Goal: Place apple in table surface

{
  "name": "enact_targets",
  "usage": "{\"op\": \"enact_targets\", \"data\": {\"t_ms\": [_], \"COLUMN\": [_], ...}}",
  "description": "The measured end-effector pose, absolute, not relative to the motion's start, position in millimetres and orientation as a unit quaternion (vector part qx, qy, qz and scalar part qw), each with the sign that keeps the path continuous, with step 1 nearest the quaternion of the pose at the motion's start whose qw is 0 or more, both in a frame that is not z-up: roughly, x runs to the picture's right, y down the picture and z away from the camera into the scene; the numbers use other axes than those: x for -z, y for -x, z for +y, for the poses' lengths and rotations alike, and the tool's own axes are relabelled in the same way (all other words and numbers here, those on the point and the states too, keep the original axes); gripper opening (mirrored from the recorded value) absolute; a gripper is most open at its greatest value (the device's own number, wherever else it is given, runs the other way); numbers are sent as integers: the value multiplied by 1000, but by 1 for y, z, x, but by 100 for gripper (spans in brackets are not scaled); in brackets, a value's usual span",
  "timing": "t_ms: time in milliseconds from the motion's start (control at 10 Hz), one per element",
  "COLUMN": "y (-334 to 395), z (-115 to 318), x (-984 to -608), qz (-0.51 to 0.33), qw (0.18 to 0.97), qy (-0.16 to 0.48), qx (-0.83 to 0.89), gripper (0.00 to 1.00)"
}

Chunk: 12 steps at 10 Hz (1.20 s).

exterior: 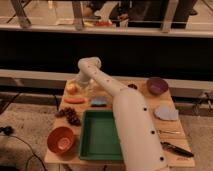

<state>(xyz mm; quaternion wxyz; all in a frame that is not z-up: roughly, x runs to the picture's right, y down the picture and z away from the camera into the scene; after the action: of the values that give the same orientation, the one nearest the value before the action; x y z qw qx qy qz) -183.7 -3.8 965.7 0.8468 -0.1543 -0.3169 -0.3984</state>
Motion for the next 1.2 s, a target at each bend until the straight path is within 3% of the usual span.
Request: {"op": "enact_targets", "data": {"t_ms": [1200], "y": [239], "z": [-13], "x": [-979], "qz": [-344], "qw": [823], "qy": [148], "qx": [428], "gripper": [80]}}
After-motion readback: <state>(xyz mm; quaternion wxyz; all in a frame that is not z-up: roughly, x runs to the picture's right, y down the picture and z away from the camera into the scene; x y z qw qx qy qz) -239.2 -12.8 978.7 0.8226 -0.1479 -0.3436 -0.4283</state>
